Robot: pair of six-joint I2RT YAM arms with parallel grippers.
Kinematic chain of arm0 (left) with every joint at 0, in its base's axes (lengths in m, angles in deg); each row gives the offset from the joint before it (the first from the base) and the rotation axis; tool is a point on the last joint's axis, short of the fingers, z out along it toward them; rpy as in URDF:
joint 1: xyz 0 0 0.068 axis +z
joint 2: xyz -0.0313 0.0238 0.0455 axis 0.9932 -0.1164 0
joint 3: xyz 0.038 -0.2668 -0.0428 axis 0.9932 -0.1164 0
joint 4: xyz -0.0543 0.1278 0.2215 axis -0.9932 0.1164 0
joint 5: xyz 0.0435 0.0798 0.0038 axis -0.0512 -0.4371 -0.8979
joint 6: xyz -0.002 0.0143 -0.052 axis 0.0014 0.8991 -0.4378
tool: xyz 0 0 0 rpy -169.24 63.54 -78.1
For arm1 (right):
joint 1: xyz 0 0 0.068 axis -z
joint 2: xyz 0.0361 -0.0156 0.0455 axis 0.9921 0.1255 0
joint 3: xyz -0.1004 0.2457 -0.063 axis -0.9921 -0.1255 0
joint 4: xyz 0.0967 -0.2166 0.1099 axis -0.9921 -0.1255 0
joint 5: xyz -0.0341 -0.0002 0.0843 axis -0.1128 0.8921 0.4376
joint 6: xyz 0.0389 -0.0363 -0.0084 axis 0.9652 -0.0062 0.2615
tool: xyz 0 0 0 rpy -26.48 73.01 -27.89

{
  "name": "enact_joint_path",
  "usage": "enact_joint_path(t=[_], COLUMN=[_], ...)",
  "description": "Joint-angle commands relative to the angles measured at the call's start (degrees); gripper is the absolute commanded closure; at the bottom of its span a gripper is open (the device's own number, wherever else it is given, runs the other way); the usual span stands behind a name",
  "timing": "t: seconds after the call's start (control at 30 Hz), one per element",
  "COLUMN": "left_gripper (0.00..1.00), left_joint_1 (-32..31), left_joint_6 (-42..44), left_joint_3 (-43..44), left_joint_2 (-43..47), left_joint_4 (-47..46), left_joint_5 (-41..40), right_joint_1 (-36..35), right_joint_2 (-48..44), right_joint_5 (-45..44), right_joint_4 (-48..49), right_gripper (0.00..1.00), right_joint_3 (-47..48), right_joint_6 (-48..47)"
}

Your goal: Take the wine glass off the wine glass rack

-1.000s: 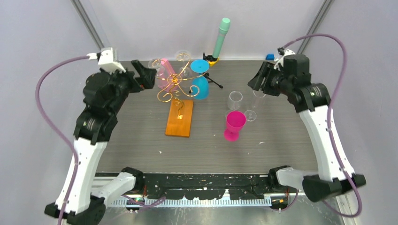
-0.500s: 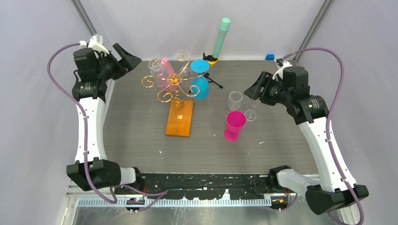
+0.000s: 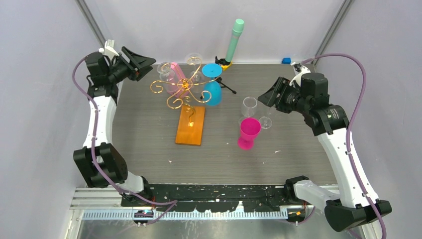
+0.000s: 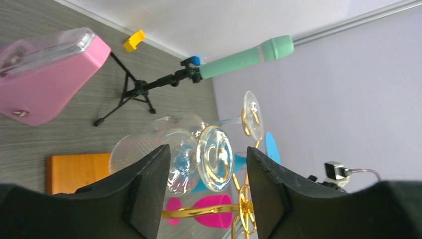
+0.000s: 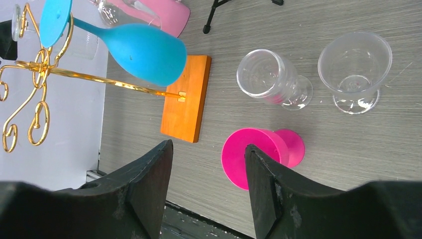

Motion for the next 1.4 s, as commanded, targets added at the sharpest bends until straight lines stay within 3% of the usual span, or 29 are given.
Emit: enact_joint_path(t=[0.0,0.27,0.57,0.7,1.07,1.37], left_gripper=[0.41,0.42,0.55,0.56,0.8,0.83], left_joint_1=[-0.1,-1.5,-3.6,-4.1,-4.1,-4.1], left_joint_6=[-7.5,-8.2,-7.7,-4.9,0.4,4.1], left_joint_3=[-1.5,-3.3,-4.0,-4.2,-3.2,0.4], left_joint_2=[-0.1,-1.3,-1.4,-0.4,1.7,1.5], left_joint_4=[-13.7,-12.8,-11.7,-8.2,-1.6,2.1], left_joint_5=[4.8,4.7,3.4,1.6,-0.9,-1.8], right_joint_1=[-0.1,-0.1,-0.1,-0.1,-0.1,-0.1], right_joint_2=[-1.7,-2.4,-2.9,-2.9,-2.9,-3.3], right_joint_5=[0.8,0.2,0.0,-0.3,-0.8,-2.0], right_joint_4=[3.2,4.2,4.3,4.3,4.3,4.3], right_gripper=[0.4,0.41,0.41,0.41,0.41,0.41], right_joint_3=[-1.3,-3.1,-4.6,-4.9,-5.2,-5.8], right_joint_6=[0.9,1.4,1.1,1.1,1.0,1.0])
